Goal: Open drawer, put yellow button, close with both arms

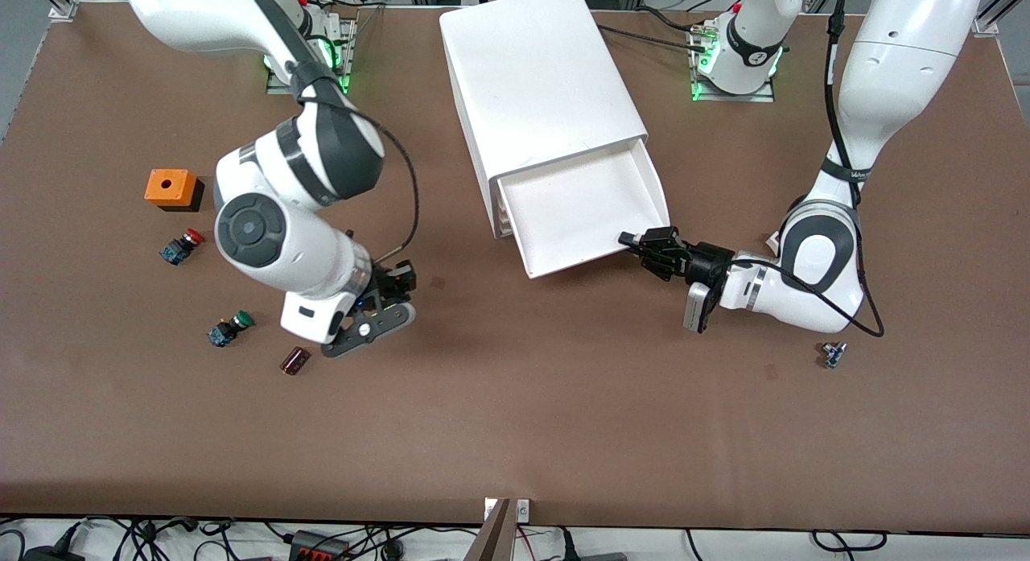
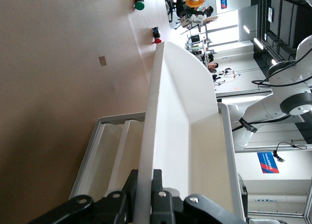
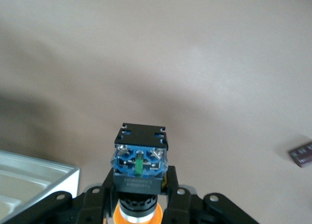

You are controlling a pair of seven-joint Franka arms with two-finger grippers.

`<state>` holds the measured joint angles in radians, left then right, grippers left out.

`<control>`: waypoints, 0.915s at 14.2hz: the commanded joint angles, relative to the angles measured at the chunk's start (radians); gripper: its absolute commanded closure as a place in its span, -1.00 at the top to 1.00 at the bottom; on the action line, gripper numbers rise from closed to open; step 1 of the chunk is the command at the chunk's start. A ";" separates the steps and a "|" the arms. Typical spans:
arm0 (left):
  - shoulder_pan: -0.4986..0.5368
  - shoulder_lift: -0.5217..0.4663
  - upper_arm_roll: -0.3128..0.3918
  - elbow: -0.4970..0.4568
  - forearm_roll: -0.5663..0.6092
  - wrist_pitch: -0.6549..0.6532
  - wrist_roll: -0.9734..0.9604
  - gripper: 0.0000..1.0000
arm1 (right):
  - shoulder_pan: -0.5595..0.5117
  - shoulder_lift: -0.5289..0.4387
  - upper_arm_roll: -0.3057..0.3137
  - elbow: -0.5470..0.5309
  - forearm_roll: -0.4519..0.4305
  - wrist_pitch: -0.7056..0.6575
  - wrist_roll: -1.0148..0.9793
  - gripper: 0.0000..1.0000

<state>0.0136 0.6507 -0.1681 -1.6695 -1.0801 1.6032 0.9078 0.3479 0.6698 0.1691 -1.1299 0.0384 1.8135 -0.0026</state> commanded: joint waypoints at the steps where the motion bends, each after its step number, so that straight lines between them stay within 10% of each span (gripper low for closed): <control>1: -0.004 0.023 0.004 0.039 0.023 0.003 -0.013 1.00 | 0.090 0.014 0.000 0.082 0.009 -0.025 0.025 -1.00; 13: 0.055 -0.040 0.004 0.355 0.568 -0.153 -0.560 1.00 | 0.404 0.054 -0.013 0.147 -0.031 0.079 0.441 -1.00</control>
<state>0.0688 0.6322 -0.1612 -1.3661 -0.6346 1.5027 0.4700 0.7030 0.6810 0.1688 -1.0059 0.0214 1.8640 0.3855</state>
